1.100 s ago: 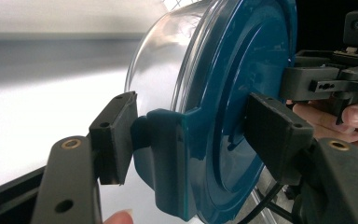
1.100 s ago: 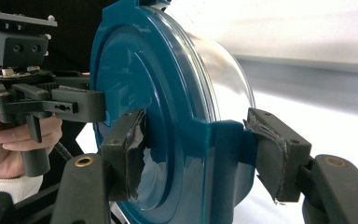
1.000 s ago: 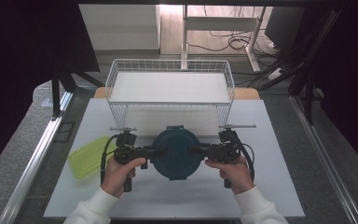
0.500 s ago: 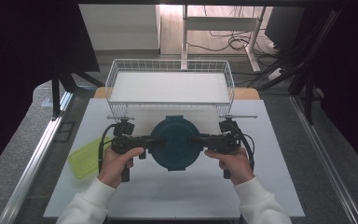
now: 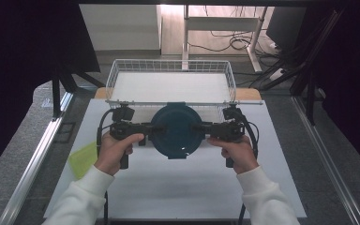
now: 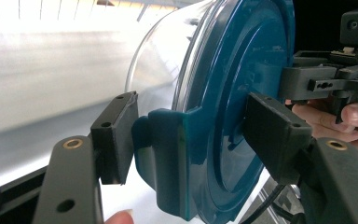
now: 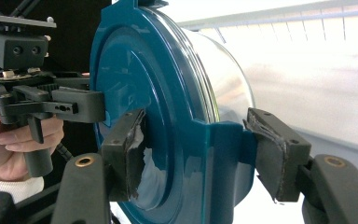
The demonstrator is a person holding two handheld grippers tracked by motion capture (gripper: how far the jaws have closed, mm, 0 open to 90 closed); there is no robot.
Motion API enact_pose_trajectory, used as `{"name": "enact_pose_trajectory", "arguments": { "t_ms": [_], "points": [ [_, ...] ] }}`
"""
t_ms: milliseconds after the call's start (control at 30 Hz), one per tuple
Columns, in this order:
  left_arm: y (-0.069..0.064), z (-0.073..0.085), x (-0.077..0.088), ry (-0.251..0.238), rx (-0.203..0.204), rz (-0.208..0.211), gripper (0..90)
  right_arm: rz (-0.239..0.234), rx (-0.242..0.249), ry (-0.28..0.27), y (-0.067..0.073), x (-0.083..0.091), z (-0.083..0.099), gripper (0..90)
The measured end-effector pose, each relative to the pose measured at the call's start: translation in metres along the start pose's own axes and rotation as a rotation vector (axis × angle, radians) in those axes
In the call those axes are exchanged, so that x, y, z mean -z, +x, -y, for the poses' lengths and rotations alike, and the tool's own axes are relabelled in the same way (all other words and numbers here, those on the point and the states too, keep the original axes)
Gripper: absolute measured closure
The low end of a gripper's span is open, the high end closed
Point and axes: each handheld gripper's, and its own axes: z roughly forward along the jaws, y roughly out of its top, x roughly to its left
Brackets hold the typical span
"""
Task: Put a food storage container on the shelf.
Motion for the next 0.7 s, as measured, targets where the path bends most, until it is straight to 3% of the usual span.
{"name": "enact_pose_trajectory", "arguments": {
  "t_ms": [367, 700],
  "points": [
    [-0.003, -0.036, 0.010, -0.023, -0.012, 0.022, 36.4, 0.016, 0.029, -0.011, 0.013, 0.006, -0.040, 39.3],
    [-0.001, -0.067, 0.011, -0.028, -0.023, 0.030, 36.5, 0.023, 0.036, -0.018, 0.015, 0.007, -0.072, 39.6]
  ]
}}
